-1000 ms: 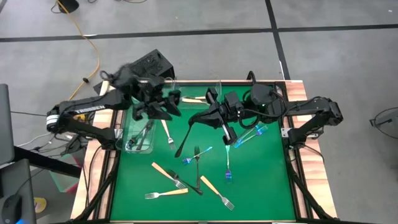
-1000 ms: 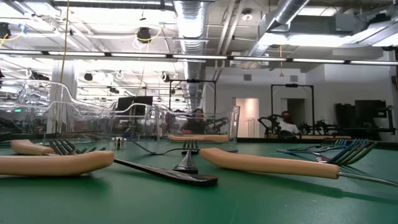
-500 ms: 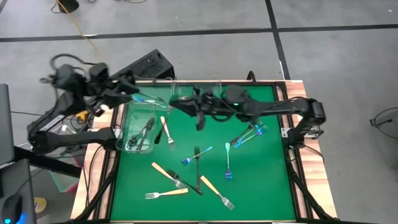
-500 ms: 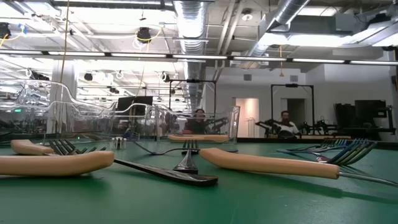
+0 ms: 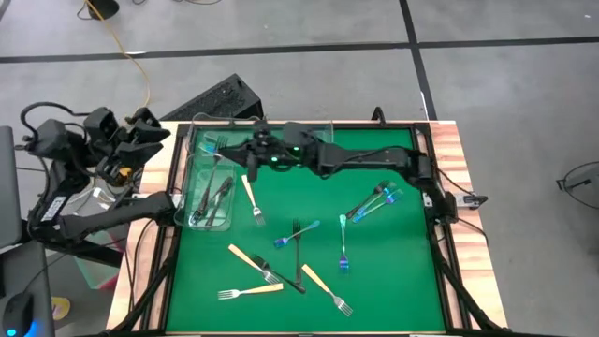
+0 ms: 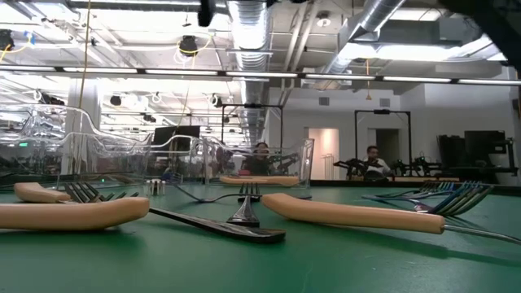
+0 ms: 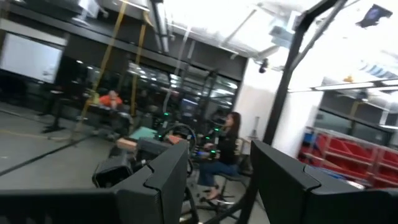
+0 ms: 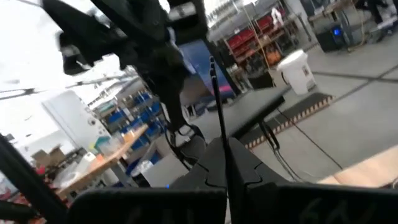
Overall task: Sort silverware by color (type)
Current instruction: Put the black fork into the middle left transparent bin
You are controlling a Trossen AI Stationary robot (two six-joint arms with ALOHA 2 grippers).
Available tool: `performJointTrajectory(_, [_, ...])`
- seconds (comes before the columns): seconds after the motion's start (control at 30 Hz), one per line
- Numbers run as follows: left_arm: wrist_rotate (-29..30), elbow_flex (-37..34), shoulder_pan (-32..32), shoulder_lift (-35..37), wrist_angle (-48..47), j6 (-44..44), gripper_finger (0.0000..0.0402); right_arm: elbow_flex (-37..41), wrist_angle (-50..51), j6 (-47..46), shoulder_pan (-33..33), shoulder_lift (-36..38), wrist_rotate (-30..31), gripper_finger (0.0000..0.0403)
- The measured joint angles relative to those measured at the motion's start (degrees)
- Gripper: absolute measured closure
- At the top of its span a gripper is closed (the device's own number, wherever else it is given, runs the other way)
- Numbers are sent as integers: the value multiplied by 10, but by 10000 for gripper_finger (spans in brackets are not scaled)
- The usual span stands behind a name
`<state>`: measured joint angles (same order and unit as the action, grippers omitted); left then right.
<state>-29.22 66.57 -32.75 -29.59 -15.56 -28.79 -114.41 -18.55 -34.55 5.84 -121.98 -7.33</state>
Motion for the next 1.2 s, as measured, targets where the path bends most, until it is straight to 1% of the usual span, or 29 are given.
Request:
performJointTrajectory(0.17, [22, 0, 0, 24, -24, 8, 242, -111, 45, -1, 4, -77, -20, 396])
performJointTrajectory(0.33, [32, 0, 0, 34, -38, 28, 242, -205, 111, 7, 7, -150, -21, 396])
performJointTrajectory(0.43, [32, 0, 0, 34, -51, 33, 242, -193, 102, 19, 9, -164, -15, 396])
performJointTrajectory(0.47, [32, 0, 0, 34, -55, 33, 242, -192, 120, 19, 12, -164, -10, 396])
performJointTrajectory(0.5, [36, 0, 0, 34, -58, 35, 242, -192, 134, 21, 14, -168, -2, 396])
performJointTrajectory(0.57, [44, 0, 0, 34, -71, 41, 242, -196, 132, 30, 16, -183, 12, 396])
performJointTrajectory(0.67, [56, 0, 0, 34, -89, 44, 242, -191, 149, 31, 23, -197, 13, 396])
performJointTrajectory(0.73, [71, 0, 0, 34, -96, 45, 242, -192, 138, 39, 23, -210, 26, 396])
performJointTrajectory(0.97, [102, 0, 0, 34, -110, 54, 242, -194, 164, 60, 22, -226, 39, 396])
performJointTrajectory(1.03, [105, 0, 0, 34, -111, 58, 242, -191, 176, 60, 23, -232, 45, 396])
performJointTrajectory(1.2, [106, 0, 0, 34, -117, 65, 242, -193, 170, 61, 26, -245, 51, 396])
